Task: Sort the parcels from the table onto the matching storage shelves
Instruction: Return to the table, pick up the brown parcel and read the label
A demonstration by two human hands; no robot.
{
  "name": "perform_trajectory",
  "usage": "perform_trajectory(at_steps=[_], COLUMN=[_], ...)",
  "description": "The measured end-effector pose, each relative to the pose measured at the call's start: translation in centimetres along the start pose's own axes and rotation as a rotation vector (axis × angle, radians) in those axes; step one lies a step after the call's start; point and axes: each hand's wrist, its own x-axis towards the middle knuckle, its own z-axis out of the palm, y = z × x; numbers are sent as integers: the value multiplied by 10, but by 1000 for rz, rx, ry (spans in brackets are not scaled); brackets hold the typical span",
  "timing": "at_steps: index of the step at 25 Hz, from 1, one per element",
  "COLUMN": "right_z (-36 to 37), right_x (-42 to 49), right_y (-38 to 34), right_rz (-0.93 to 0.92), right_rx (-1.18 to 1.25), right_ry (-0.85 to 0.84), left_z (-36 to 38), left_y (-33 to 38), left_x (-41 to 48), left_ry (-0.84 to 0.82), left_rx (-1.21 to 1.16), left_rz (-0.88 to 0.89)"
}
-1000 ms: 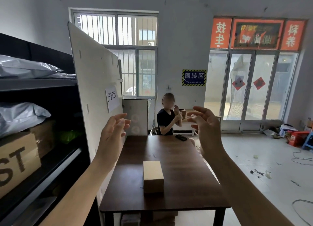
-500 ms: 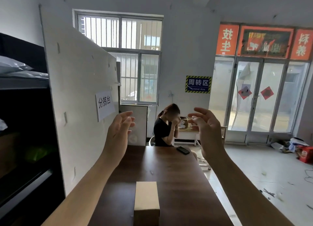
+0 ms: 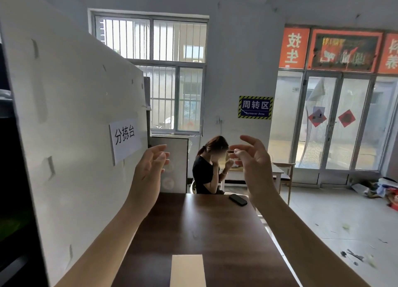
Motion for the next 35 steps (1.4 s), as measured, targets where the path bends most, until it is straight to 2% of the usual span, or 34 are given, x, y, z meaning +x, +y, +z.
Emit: perform_trajectory(at_steps=[8,14,21,23,28,32,35], right_z=[52,58,17,2,-35,-49,-52], right_x=[57,72,1,-31,-109,-143,-147], right_y=[71,151,320,361,443,471,480], right_rz=[-30,78,506,657,1097,1212,1239], right_rx=[-75,-169,-377,-418,-466,-453,-303], right_ry=[32,6,-37,-51,-101,-101,-60], left_z=[-18,-5,22,21,28,42,51], left_y=[-81,-164,-288,-318,-384,-399,-406], left_x=[75,69,-64,-110,-206,-234,-240], left_ry=[-64,-139,-319,-308,-298,-236,-263], left_rx=[-16,47,192,243,189,50,-72], left_rz=[42,-82,-477,-607,-1093,-1248,-1303])
